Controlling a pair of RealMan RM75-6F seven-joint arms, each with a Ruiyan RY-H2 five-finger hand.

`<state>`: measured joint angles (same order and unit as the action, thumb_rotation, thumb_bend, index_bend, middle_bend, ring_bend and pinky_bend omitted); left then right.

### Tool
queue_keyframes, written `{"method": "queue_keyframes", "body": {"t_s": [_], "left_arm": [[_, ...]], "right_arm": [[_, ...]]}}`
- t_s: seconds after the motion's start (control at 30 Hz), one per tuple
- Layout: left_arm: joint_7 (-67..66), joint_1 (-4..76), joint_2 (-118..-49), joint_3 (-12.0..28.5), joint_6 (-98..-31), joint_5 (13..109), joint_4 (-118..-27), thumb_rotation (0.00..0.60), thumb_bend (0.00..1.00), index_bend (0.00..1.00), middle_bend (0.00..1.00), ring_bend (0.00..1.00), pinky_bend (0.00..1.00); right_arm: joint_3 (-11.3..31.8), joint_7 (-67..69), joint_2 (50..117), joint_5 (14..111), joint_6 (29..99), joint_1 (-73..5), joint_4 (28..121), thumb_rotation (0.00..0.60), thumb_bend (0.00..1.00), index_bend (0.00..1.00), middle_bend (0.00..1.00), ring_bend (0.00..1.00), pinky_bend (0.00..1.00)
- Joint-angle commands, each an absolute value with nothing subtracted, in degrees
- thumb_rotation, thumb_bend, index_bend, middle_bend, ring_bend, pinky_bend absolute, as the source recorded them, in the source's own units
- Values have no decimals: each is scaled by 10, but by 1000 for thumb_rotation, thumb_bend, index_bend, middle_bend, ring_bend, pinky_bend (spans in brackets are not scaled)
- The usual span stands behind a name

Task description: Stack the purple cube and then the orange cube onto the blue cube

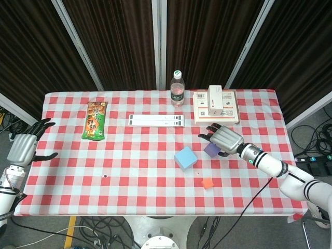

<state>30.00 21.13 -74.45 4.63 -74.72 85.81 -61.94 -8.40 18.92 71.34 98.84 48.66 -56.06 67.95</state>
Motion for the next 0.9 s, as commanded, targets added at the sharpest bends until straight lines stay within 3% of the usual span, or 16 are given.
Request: {"method": "queue_keyframes", "body": {"t_s": [0.03, 0.17, 0.33, 0.6, 0.9], "left_arm": [[303, 211, -743, 46, -747, 859, -622, 600, 2, 235, 219, 157, 288], [310, 211, -740, 45, -750, 862, -625, 600, 2, 235, 220, 157, 288], [325, 209, -739, 45, -755, 864, -622, 600, 3, 235, 219, 157, 288], [353, 203, -736, 41, -752, 862, -608, 600, 2, 235, 220, 157, 288], [385, 201, -737, 39, -745, 859, -591, 600, 3, 235, 219, 157, 288]], "right_arm": [[-43, 122, 638, 931, 460, -570, 803, 600, 173, 128, 422, 143, 143], [-14, 39, 610, 876, 439, -569, 877, 600, 171, 128, 423, 143, 143], [17, -62, 621, 771, 409, -570, 929, 600, 163, 128, 423, 143, 143], [24, -213, 668, 636, 406, -584, 968, 600, 169, 128, 423, 150, 143], [27, -288, 700, 557, 410, -612, 981, 600, 170, 128, 422, 150, 143]]}}
